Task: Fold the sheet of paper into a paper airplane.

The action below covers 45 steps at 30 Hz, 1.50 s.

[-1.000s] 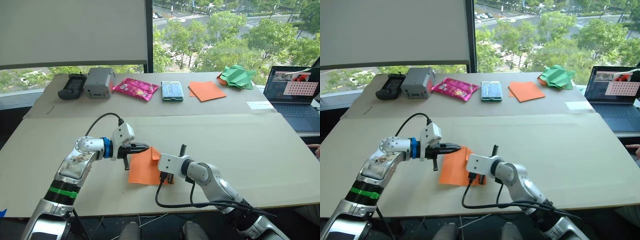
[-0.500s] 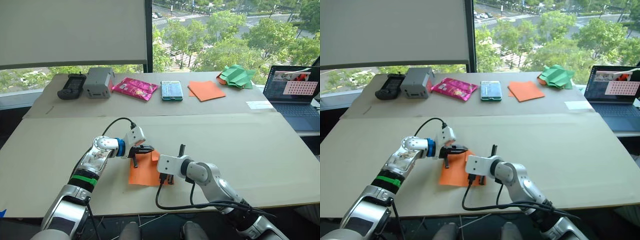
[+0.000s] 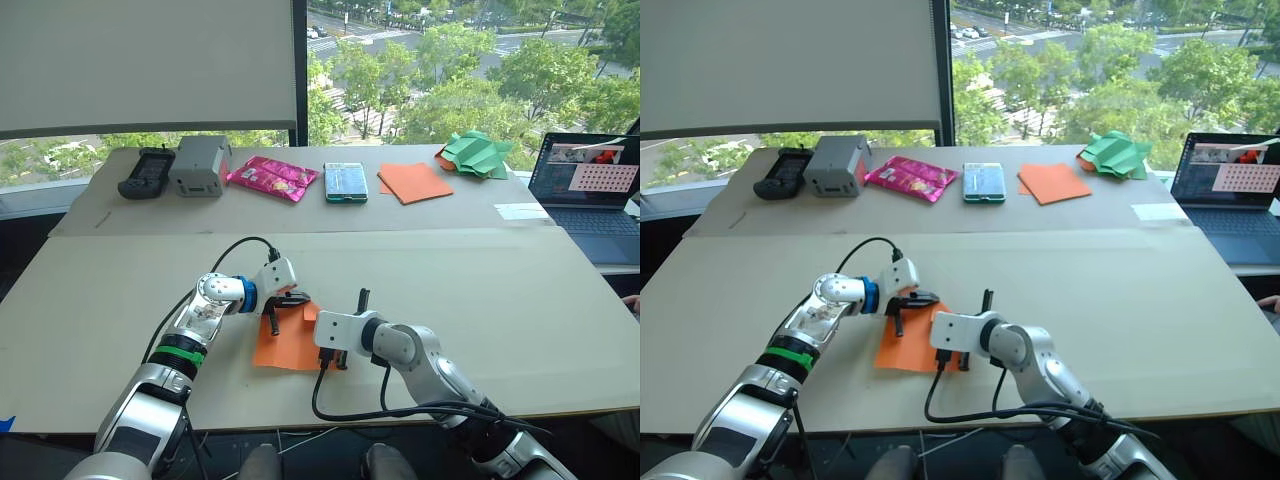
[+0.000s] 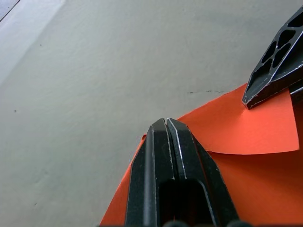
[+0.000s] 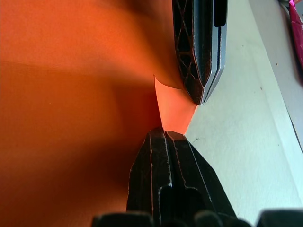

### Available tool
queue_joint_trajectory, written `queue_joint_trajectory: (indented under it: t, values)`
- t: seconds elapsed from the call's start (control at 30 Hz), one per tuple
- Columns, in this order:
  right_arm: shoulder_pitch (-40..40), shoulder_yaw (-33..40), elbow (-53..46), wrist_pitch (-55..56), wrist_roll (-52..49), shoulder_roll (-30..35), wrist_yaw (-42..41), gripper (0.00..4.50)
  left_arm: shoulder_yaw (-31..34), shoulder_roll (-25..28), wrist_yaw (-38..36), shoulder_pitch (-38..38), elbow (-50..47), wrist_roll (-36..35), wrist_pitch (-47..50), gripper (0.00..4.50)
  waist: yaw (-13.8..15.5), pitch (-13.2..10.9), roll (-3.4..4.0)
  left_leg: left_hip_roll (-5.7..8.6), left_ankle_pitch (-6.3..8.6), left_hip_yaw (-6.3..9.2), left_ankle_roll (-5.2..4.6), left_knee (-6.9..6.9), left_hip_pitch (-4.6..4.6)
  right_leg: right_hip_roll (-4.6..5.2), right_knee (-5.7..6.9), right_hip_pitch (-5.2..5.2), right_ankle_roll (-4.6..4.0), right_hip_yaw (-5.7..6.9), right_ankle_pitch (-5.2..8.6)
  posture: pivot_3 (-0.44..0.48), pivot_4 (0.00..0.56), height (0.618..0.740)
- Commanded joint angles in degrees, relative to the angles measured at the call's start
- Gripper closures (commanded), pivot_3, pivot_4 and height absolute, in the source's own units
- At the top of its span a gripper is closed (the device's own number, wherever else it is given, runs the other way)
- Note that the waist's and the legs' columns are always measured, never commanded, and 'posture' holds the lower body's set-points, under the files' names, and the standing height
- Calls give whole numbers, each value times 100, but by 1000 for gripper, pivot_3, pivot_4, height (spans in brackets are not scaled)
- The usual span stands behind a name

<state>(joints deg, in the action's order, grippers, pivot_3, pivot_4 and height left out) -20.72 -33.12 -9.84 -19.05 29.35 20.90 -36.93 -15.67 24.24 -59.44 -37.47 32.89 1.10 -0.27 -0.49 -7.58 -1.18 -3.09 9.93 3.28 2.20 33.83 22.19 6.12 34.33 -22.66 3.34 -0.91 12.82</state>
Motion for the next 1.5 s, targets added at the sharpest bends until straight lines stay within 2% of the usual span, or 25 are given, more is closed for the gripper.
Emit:
queue_joint_trajectory:
  t: [0.03, 0.13, 0.27, 0.47, 0.5, 0.57, 0.67, 0.97, 1.23, 1.5]
  values:
    - [-50, -55, -157, 119, 33, -35, -86, 4455, -166, -38, 20, -17, 161, 236, -38, 4468, -1, 0, 0, 0, 0, 0, 0, 0, -2, 0, 0, 3, 0, 0, 0, 0, 150, 706]
    - [-40, -26, -183, 120, -14, -58, -140, 3648, -212, -25, 5, 2, 196, 321, -121, 4468, -9, 0, 0, 0, 0, 0, 0, 0, -12, 0, -1, 12, 0, 0, 0, 0, 150, 706]
    - [8, 492, -561, -286, -708, -245, -437, 2240, -258, -6, 11, 59, 209, 397, -182, 4468, -10, 0, 0, -1, 1, 0, 2, -1, -20, 0, -2, 21, 0, 0, 1, 0, 150, 706]
    - [-232, 1471, -853, -1417, -1967, -820, -624, 2240, -277, 5, 20, 106, 171, 427, -220, 4468, -17, 0, 1, -1, 1, 1, 1, 0, -19, 0, -2, 25, 1, 1, 0, 0, 150, 706]
    - [-278, 1536, -814, -1557, -2030, -880, -560, 2807, -281, 8, 22, 114, 162, 434, -224, 4468, -17, 0, 2, -1, 1, 1, 1, -1, -19, 0, -2, 25, 1, 1, 0, 0, 150, 706]
    - [-303, 1455, -633, -1651, -1988, -853, -470, 3306, -278, 10, 17, 130, 125, 425, -210, 4468, -14, 1, 3, -2, 1, 2, 2, -1, -20, 0, -2, 24, 1, 3, 0, 0, 150, 706]
    - [-324, 1342, -266, -1774, -1948, -932, -193, 4460, -279, 22, 27, 148, 84, 428, -205, 4468, -12, 1, 4, -1, 2, 1, 3, -2, -20, 0, -3, 24, -1, 3, 1, 0, 150, 706]
    - [-508, 1266, 656, -1520, -2039, -1233, 356, 4460, -277, 35, 30, 186, -14, 428, -176, 4468, -20, 2, 6, -1, 1, 1, 2, -5, -16, 1, -1, 17, 0, 3, 0, 0, 150, 706]
    - [-586, 1119, 1033, -1517, -2006, -1253, 356, 4460, -265, 51, 36, 219, -71, 443, -154, 4468, -24, 3, 7, -1, 1, 1, 1, -4, -17, 1, -1, 18, 0, 2, 0, 0, 150, 706]
    - [-495, 884, 1183, -1969, -1942, -1144, 240, 4460, -258, 87, 56, 240, -103, 456, -166, 4468, -33, 15, 22, -1, 1, 1, 2, -4, -21, 1, 0, 21, 0, 2, 1, 0, 150, 706]
